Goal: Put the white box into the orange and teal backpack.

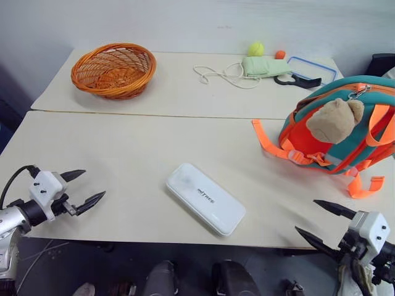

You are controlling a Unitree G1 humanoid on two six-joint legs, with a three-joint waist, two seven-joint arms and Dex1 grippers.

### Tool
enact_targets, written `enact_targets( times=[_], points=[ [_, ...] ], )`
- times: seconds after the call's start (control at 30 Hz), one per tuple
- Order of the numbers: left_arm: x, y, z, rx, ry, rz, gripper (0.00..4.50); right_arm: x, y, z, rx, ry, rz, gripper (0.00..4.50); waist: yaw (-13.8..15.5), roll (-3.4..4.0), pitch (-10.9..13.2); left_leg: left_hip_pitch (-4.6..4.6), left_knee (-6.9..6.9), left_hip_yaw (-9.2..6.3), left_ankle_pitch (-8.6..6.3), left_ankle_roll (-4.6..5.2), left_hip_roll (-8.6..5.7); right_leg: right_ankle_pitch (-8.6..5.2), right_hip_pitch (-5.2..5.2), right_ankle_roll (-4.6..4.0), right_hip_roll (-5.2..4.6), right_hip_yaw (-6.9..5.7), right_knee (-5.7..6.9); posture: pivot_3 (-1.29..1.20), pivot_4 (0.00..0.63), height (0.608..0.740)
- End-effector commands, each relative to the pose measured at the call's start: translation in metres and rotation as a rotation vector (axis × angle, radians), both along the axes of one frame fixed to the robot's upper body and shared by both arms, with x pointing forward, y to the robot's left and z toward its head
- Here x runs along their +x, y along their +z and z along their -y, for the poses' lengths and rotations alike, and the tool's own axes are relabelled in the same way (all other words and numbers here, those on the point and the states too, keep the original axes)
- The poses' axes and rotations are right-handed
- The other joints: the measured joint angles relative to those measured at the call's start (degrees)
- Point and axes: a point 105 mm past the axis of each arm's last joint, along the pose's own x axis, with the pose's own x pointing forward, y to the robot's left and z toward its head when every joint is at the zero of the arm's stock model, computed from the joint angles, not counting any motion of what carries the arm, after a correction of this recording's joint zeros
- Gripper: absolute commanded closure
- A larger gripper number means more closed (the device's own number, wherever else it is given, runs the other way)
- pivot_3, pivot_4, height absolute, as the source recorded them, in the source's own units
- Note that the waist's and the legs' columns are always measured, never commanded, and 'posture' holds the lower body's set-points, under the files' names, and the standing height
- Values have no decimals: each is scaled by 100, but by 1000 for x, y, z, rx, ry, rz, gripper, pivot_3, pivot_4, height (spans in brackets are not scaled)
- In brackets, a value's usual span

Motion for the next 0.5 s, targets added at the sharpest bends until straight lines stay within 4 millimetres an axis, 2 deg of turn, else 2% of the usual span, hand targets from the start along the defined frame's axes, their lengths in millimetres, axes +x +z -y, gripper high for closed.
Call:
enact_targets(
  times=[0.03,0.2,0.33,0.43,0.5],
  points=[
    [-3,7,4,17,-56,5,0,-4,9,-9,21,32,24,18,-9,0,0,0,-1,0,0,0,0,0,-1,0,0,0,0,0,150,740],
    [-5,10,17,-96,-84,-40,0,-4,8,-17,40,45,9,18,-6,0,0,-1,-1,-1,0,-3,1,0,-2,0,1,0,1,0,150,740],
    [2,17,42,-123,-181,-58,0,-10,13,-32,67,145,-46,18,4,1,-1,0,3,-1,0,-3,1,0,-1,0,0,1,4,0,150,740],
    [13,20,74,-95,-298,-59,613,-19,14,-47,53,252,-113,967,54,1,-3,-1,7,-3,2,1,-3,0,1,0,-2,0,6,0,150,740],
    [23,20,94,-79,-338,-53,1190,-24,9,-59,38,316,-145,1634,72,-8,-8,-1,8,-4,3,0,-3,0,4,0,0,-1,5,0,150,740]
  ],
)
